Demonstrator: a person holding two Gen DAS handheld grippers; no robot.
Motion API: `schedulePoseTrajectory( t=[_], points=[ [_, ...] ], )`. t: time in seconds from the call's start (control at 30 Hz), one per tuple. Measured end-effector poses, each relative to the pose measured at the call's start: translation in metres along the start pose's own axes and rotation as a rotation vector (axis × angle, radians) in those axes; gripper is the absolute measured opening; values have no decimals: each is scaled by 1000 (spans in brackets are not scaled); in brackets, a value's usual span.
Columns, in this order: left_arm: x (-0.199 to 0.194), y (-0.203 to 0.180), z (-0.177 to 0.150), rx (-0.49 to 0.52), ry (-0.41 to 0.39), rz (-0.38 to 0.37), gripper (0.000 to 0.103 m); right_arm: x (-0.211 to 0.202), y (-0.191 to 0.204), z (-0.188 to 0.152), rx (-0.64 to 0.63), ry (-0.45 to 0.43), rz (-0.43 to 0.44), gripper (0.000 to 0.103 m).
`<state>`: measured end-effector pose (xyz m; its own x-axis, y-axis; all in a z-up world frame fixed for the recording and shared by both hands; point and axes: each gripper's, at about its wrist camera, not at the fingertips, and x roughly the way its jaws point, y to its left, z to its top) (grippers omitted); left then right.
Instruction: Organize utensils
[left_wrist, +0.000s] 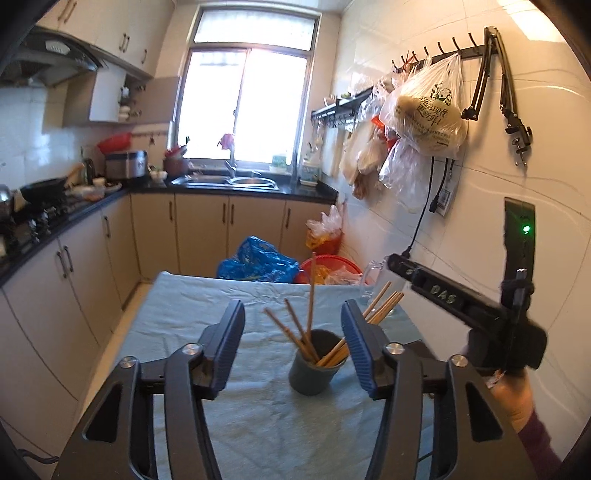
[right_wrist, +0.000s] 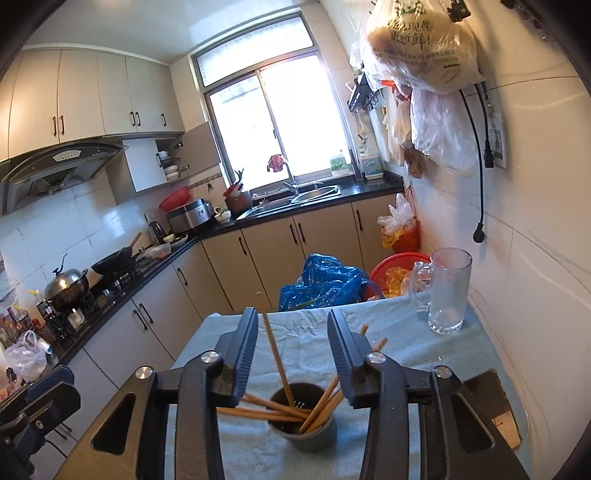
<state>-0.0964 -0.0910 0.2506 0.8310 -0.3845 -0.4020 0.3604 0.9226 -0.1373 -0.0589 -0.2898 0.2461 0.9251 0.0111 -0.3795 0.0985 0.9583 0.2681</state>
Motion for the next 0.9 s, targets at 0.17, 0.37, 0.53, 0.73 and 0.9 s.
schedulePoseTrajectory(
  t=[0.17,0.37,0.53,0.73,0.9],
  points=[
    [-30,12,-17,-17,-23,63,65,-31,3,-15,22,-15,-4,53],
    [-52,30,-36,-65,0,104,67,-56,7,-42,32,6,-23,55],
    [-67,37,-45,-84,-10,142,67,-69,8,-63,42,34,-26,59],
    [-85,39,-56,-75,-49,200,73,-83,12,-83,45,43,-48,61],
    [-89,39,-63,-67,-48,225,75,-86,11,-98,58,74,-57,62]
  ],
)
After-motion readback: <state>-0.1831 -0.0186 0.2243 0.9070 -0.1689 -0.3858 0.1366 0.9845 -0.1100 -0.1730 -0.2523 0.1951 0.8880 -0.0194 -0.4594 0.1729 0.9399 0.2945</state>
